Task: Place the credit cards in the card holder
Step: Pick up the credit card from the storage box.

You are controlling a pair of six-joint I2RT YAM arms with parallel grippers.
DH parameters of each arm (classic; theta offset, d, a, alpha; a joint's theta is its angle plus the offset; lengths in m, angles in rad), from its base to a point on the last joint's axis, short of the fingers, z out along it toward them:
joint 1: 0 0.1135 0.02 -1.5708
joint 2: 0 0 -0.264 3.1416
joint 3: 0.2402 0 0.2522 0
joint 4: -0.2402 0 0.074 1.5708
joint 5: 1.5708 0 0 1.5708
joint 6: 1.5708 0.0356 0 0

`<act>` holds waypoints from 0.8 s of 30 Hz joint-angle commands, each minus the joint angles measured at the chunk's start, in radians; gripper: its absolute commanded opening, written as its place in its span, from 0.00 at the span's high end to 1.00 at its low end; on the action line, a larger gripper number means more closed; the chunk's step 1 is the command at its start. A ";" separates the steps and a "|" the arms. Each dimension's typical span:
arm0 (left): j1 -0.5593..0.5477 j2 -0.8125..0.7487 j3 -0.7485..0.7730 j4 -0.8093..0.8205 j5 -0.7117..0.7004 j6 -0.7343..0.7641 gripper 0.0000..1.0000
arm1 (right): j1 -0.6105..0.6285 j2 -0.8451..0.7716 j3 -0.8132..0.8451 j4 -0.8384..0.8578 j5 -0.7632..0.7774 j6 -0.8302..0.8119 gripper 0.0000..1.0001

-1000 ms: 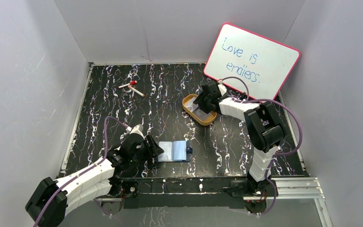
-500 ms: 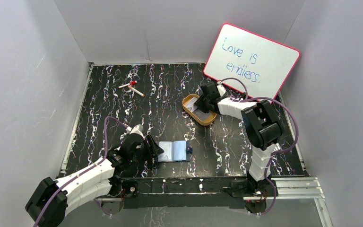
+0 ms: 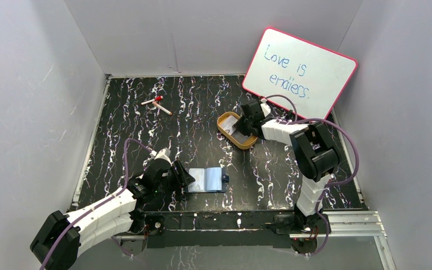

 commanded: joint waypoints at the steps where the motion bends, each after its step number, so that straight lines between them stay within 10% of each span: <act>1: 0.006 0.006 0.005 -0.006 0.003 0.013 0.46 | -0.001 -0.038 -0.028 -0.041 0.033 -0.021 0.71; 24: 0.006 0.031 0.020 -0.008 0.005 0.023 0.46 | -0.001 -0.088 -0.019 -0.017 0.024 -0.052 0.95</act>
